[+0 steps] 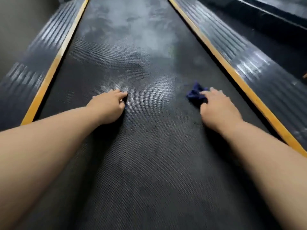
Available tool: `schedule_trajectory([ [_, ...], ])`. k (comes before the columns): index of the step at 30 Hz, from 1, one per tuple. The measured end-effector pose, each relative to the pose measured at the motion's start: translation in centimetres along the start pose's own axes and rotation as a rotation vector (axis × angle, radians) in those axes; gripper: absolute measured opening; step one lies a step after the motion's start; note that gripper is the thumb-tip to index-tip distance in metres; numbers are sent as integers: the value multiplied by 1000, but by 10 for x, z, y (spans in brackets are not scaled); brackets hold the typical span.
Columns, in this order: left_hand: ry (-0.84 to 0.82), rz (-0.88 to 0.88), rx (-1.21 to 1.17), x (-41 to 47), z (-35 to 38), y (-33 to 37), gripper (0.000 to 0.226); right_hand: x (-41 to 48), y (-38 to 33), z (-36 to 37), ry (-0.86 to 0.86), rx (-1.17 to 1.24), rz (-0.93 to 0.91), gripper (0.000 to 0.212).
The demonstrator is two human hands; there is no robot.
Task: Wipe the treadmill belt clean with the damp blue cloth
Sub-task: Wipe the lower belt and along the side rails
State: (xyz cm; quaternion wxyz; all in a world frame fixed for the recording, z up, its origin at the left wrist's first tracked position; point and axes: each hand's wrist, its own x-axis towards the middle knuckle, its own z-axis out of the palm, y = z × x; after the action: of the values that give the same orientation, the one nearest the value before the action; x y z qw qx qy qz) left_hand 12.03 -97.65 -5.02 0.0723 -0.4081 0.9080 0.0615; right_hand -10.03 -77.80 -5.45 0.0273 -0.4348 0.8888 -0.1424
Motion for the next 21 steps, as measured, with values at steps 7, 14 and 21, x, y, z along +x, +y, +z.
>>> schedule_trajectory([
  [7, -69, -28, 11, -10, -7, 10, 51, -51, -75, 17, -259, 194, -437, 55],
  [14, 150, 45, -275, -37, -12, 49, 50, -34, -8, -11, -190, 234, -88, 49],
  [21, 106, 568, -161, -48, 4, 161, 65, -45, 47, -36, 300, 381, 271, 40],
])
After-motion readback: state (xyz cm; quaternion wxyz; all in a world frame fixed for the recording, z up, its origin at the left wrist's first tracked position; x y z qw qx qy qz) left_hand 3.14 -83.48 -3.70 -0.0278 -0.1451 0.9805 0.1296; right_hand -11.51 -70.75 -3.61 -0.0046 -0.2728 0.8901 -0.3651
